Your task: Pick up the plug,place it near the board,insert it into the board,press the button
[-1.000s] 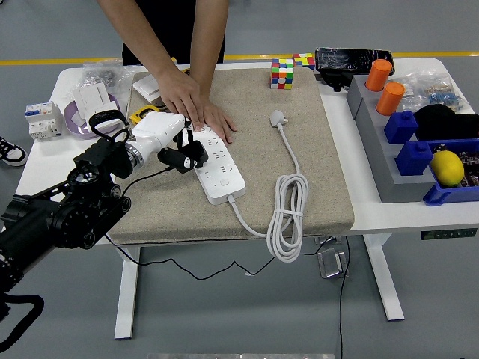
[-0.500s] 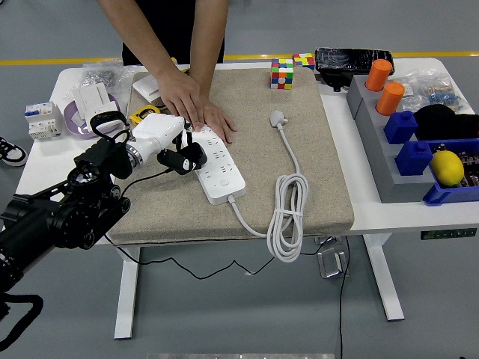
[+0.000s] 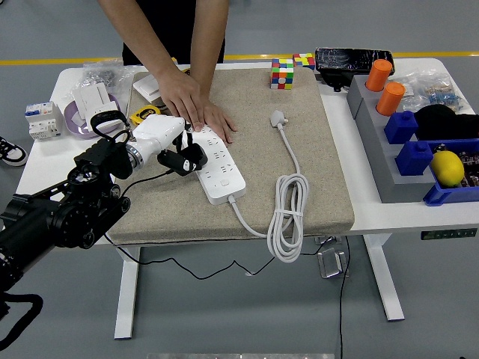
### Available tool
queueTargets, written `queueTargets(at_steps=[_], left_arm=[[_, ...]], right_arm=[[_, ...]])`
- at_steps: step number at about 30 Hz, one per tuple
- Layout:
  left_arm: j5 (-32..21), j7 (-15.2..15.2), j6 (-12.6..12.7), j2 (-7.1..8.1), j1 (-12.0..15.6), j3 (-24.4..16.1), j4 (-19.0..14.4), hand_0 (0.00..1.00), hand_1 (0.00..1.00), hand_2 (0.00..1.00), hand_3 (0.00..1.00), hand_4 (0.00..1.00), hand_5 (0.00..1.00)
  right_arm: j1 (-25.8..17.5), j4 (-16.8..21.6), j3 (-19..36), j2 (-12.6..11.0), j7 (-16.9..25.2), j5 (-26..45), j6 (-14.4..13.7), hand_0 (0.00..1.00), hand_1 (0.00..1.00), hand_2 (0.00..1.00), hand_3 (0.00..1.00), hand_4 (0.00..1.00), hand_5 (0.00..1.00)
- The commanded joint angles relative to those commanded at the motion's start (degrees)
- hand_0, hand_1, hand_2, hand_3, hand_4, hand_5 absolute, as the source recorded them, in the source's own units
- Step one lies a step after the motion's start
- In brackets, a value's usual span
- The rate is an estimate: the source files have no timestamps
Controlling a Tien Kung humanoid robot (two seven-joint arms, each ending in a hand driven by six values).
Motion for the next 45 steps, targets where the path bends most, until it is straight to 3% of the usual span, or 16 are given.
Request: queueTargets(at_steps=[3, 4, 9, 10, 15, 16, 21, 22, 27, 28, 33, 34, 36, 39, 40, 45], left_arm=[[-0.8, -0.2, -0.1, -0.01, 0.0, -0.2, 0.2, 0.457, 0.514, 0.425, 0.428, 0.900, 0.318], [-0.9, -0.2, -0.1, 0.00, 0.0, -0.2, 0.2, 0.502, 0.610, 0.515, 0.465, 0.998, 0.433], [-1.2, -0.3, -0.2, 0.05, 0.1, -0.3, 0.3, 0.502, 0.610, 0.515, 0.465, 0.998, 0.433], [-1.2, -0.3, -0.3, 0.06, 0.1, -0.3, 0.3, 0.562, 0.673, 0.594, 0.543, 0.998, 0.488], [-1.7, -0.5, -0.7, 0.08, 0.3, -0.7, 0.3, 0.562, 0.673, 0.594, 0.543, 0.998, 0.488], [-1.6, -0.5, -0.8, 0.07, 0.3, -0.7, 0.4, 0.592, 0.692, 0.629, 0.615, 0.998, 0.532], [-1.3, -0.5, -0.9, 0.11, 0.3, -1.1, 0.4, 0.592, 0.692, 0.629, 0.615, 0.998, 0.532], [-1.3, -0.5, -0.9, 0.12, 0.4, -1.3, 0.3, 0.603, 0.698, 0.636, 0.651, 0.998, 0.537], [-1.1, -0.4, -1.6, 0.33, 0.9, -3.9, -0.8, 0.603, 0.698, 0.636, 0.651, 0.998, 0.537], [-1.2, -0.4, -1.9, 0.45, 1.0, -4.4, -1.2, 0.677, 0.766, 0.701, 0.716, 0.998, 0.663], [-4.1, -0.3, -4.2, 1.27, 2.3, -8.7, -5.1, 0.677, 0.766, 0.701, 0.716, 0.998, 0.663], [-5.0, 0.0, -4.6, 1.46, 3.0, -10.2, -6.5, 0.814, 0.897, 0.855, 0.810, 0.998, 0.909], [-6.5, 0.6, -5.0, 1.74, 4.2, -12.7, -9.0, 0.814, 0.897, 0.855, 0.810, 0.998, 0.909], [-10.0, 2.8, -5.4, 1.94, 8.0, -18.1, -15.0, 0.814, 0.897, 0.855, 0.810, 0.998, 0.909], [-11.0, 3.6, -5.6, 1.87, 9.0, -19.5, -16.7, 0.932, 0.973, 0.946, 0.902, 0.998, 0.998], [-19.5, 7.9, -6.8, 1.63, 16.6, -25.9, -27.6, 0.932, 0.973, 0.946, 0.902, 0.998, 0.998]], right_arm=[[0.0, 0.0, 0.0, 0.0, 0.0, 0.0, 0.0, 0.895, 0.811, 0.780, 0.814, 0.998, 0.998], [0.0, 0.0, -0.1, 0.0, 0.0, 0.0, 0.0, 0.895, 0.810, 0.780, 0.813, 0.998, 0.998], [0.0, 0.0, -0.1, 0.0, 0.1, 0.1, 0.0, 0.895, 0.810, 0.780, 0.813, 0.998, 0.998], [-0.1, 0.0, -0.2, 0.0, 0.1, 0.1, 0.0, 0.894, 0.811, 0.780, 0.814, 0.998, 0.998], [-0.2, 0.0, -0.2, -0.1, 0.1, 0.2, 0.0, 0.894, 0.811, 0.780, 0.814, 0.998, 0.998], [-0.2, 0.0, -0.3, -0.1, 0.1, 0.2, 0.0, 0.895, 0.811, 0.780, 0.813, 0.998, 0.998], [-0.3, 0.0, -0.3, 0.0, 0.1, 0.2, -0.1, 0.895, 0.811, 0.780, 0.813, 0.998, 0.998], [-0.3, 0.0, -0.3, 0.0, 0.1, 0.2, -0.1, 0.894, 0.811, 0.780, 0.813, 0.998, 0.998], [-0.2, 0.0, -0.2, 0.1, 0.1, 0.2, -0.1, 0.894, 0.811, 0.780, 0.813, 0.998, 0.998], [-0.2, 0.0, -0.1, 0.1, 0.0, 0.2, -0.1, 0.896, 0.811, 0.779, 0.813, 0.998, 0.998], [-0.2, -0.1, 0.1, 0.2, 0.0, 0.2, -0.1, 0.896, 0.811, 0.779, 0.813, 0.998, 0.998], [-0.2, -0.1, 0.2, 0.3, 0.0, 0.2, -0.1, 0.893, 0.811, 0.779, 0.813, 0.998, 0.998], [-0.2, 0.0, 0.4, 0.3, 0.0, 0.0, -0.1, 0.893, 0.811, 0.779, 0.813, 0.998, 0.998], [-0.3, -0.1, 0.8, 0.4, 0.0, 0.0, -0.2, 0.893, 0.811, 0.779, 0.813, 0.998, 0.998], [-0.4, -0.1, 0.8, 0.5, 0.0, 0.0, -0.2, 0.894, 0.811, 0.779, 0.812, 0.998, 0.998], [-0.8, -0.1, 1.3, 0.8, -0.1, -0.1, -0.2, 0.894, 0.811, 0.779, 0.812, 0.998, 0.998]])
